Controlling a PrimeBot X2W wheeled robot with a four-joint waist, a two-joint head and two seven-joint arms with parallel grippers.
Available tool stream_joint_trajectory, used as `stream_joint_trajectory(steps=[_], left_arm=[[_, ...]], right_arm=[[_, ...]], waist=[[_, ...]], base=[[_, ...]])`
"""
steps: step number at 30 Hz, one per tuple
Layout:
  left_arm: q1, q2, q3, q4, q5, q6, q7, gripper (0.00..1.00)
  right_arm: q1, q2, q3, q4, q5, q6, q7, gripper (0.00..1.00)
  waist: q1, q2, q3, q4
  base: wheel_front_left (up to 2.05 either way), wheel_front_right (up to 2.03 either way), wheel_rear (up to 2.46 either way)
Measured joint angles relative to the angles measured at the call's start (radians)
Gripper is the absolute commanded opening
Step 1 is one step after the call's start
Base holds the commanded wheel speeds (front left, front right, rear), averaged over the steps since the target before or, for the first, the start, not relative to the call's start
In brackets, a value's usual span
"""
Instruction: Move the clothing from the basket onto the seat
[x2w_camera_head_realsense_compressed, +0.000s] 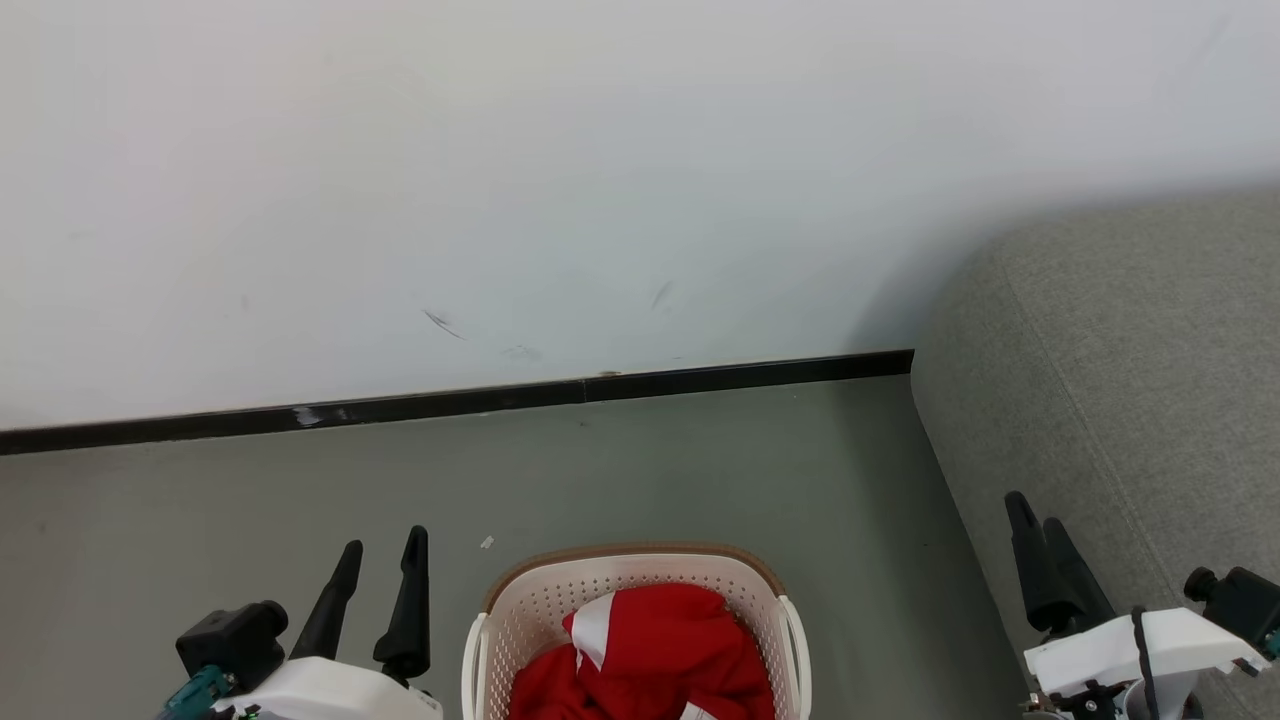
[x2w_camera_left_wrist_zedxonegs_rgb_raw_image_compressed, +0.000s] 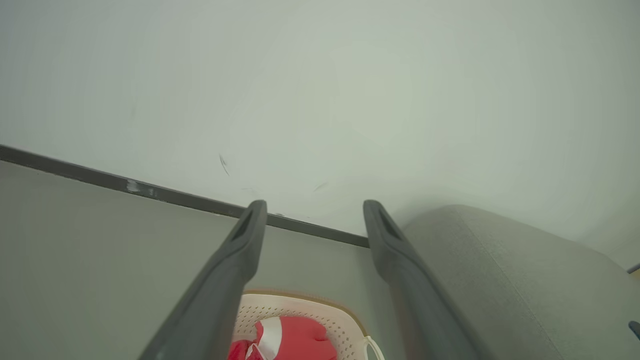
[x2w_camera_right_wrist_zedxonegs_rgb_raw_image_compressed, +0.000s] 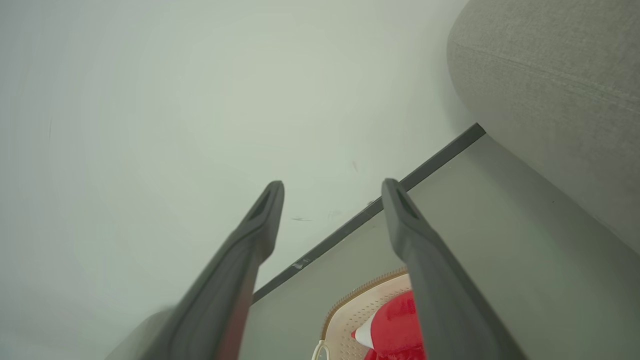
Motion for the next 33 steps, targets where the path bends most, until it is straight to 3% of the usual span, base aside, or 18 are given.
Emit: stream_joint_trajectory(steps=[16,33], left_arm=[[0.0,0.005,-0.05,0.018,0.29,0.098,-0.057,1.0],[0.0,0.008,-0.086,0.055,0.522,0.199,-0.122,1.0]], right_arm=[[0.0,0.0,0.011,-0.027,-0.246,0.0,-0.053,1.0],[0.0,0.0,0.029,-0.034,-0.5,0.0,-0.112,1.0]], waist=[[-0.0019,0.0,0.008,0.001],[-0.002,0.0,0.016,0.0]], base=[[0.0,0.0,0.0],[0.0,0.0,0.0]])
